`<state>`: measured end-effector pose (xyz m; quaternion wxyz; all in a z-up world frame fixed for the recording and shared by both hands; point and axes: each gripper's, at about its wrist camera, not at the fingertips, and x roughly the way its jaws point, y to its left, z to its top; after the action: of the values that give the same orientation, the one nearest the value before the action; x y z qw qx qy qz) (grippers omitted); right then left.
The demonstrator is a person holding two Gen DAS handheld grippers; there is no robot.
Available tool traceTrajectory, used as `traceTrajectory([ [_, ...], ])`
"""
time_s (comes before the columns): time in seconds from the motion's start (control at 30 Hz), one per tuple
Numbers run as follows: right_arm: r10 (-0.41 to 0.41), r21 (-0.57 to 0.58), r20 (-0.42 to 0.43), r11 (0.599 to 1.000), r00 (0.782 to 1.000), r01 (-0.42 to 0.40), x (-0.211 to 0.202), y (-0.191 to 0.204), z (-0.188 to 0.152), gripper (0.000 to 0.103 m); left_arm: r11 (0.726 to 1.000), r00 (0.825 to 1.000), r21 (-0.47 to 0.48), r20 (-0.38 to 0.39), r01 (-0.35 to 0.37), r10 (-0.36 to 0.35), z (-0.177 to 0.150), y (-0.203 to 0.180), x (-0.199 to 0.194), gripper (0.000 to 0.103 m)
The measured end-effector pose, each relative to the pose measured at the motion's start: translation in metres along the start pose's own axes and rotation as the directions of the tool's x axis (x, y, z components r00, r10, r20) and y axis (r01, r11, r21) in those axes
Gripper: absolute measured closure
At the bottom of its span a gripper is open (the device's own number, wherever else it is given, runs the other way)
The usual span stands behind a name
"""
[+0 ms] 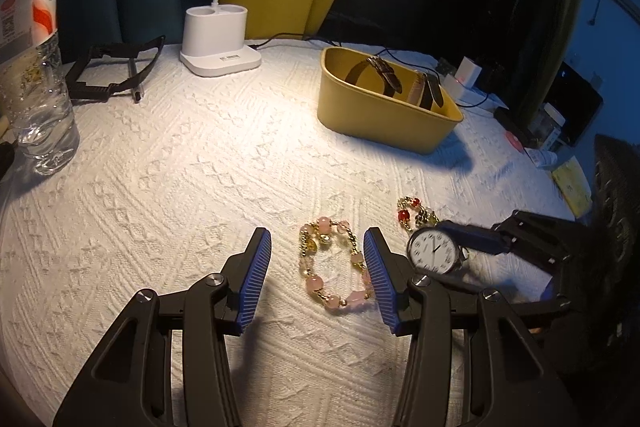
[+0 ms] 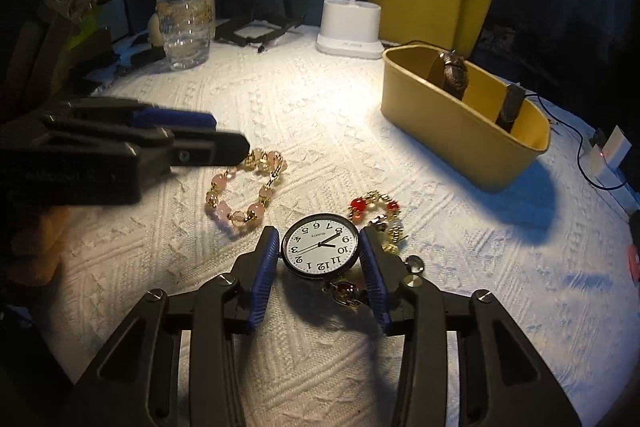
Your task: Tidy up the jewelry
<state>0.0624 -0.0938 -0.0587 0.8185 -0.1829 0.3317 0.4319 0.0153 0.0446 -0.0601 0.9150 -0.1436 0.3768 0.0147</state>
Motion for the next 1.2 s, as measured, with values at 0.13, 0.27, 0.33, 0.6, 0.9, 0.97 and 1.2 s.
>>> traceTrajectory([
  [0.13,-0.001,0.024,0.033,1.0,0.999,0.0,-0.012,-0.008,0.002,0.062,1.0,1.0,0.019,-0.017,0.001,-0.001,0.0,-0.008,0.005,0.052],
  [0.27,-0.005,0.049,0.061,0.999,0.998,0.002,-0.023,-0.018,0.001,0.062,0.999,0.998,0.035,-0.047,-0.036,0.037,0.0,-0.015,0.015,0.052],
  [0.33,-0.013,0.064,0.071,0.998,0.997,0.009,-0.028,-0.024,-0.001,0.062,0.996,0.995,0.05,-0.065,-0.069,0.072,-0.001,-0.018,0.021,0.052],
  [0.6,-0.041,0.129,0.1,0.991,0.994,0.028,-0.04,-0.054,-0.006,0.062,0.982,0.988,0.155,-0.086,-0.111,0.126,-0.001,-0.038,0.035,0.062],
  [0.9,-0.046,0.15,0.12,0.988,0.992,0.028,-0.045,-0.071,-0.004,0.062,0.972,0.993,0.224,-0.074,-0.076,0.094,0.001,-0.058,0.034,0.098],
  [0.97,-0.047,0.151,0.125,0.988,0.991,0.027,-0.046,-0.074,-0.004,0.062,0.972,0.994,0.223,-0.069,-0.072,0.089,0.002,-0.061,0.034,0.098],
  [1.2,-0.058,0.163,0.147,0.986,0.987,0.033,-0.051,-0.084,0.001,0.062,0.974,0.998,0.218,-0.015,-0.062,0.067,0.018,-0.072,0.025,0.098],
])
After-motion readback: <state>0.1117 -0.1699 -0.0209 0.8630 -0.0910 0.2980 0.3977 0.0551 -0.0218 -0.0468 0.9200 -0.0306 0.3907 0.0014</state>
